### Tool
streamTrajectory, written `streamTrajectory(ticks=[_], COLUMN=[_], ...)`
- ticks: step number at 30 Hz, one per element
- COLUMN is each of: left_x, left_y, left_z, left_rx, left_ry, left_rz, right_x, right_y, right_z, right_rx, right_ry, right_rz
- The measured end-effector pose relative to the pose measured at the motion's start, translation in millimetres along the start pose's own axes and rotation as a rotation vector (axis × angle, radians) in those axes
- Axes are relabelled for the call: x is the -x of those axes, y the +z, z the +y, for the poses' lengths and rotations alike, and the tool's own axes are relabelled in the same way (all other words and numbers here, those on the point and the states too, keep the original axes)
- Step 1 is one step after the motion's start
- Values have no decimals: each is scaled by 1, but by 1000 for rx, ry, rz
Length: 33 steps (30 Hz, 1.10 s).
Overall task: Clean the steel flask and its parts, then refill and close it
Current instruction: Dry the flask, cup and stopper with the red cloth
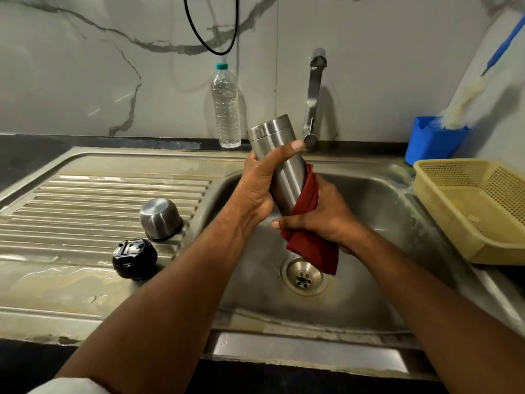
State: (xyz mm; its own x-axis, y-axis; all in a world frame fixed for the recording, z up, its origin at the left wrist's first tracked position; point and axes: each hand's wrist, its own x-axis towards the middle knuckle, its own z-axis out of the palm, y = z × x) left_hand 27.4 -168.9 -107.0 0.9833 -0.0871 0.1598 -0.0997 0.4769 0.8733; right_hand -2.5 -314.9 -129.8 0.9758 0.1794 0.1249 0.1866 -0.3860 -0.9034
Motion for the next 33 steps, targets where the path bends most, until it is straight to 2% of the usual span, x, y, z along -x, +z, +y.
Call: streamTrajectory(ticks=[1, 4, 6, 9, 14, 16, 17, 20, 21, 23, 25, 26, 28, 29, 31, 33], left_x=[1, 4, 5, 2, -5, -6, -6, -8, -9, -11, -11, -10, -7, -6, -3, -1], left_y=[-2, -7, -6, -10, -24, -19, -15, -1, 2, 6, 7, 7, 5, 2, -2, -3], left_z=[2, 13, 19, 22, 25, 24, 21, 9, 3, -5, -4, 1, 11, 14, 18, 21], left_rx=[17, 111, 110, 82, 240, 168, 101, -52, -69, -81, -40, 9, 83, 112, 183, 264], left_ry=[5, -22, -11, 14, 32, 35, 60, 111, 93, 25, -25, -17, 8, 15, -7, -30], left_rz=[-51, -175, -227, -242, -153, -56, 24, 345, 428, 524, 534, 495, 319, 201, -11, -149], right_x=[1, 9, 11, 9, 11, 10, 8, 2, 4, 6, 3, 3, 0, 0, 5, 12], right_y=[-3, -12, -16, -17, -17, -15, -13, -5, 0, 10, 12, 11, 2, -4, -16, -23], right_z=[-2, -9, -9, -12, -9, -8, -6, -3, -3, -5, -7, -8, -11, -11, -11, -14], right_rx=[-93, -527, -675, -671, -559, -516, -428, 108, 308, 595, 648, 595, 333, 142, -285, -581], right_ry=[36, 176, 214, 192, 257, 272, 258, 131, 80, 43, 45, 56, 101, 138, 244, 335], right_rz=[-79, -497, -659, -665, -694, -619, -519, -105, -14, 92, 151, 149, 59, -32, -318, -551])
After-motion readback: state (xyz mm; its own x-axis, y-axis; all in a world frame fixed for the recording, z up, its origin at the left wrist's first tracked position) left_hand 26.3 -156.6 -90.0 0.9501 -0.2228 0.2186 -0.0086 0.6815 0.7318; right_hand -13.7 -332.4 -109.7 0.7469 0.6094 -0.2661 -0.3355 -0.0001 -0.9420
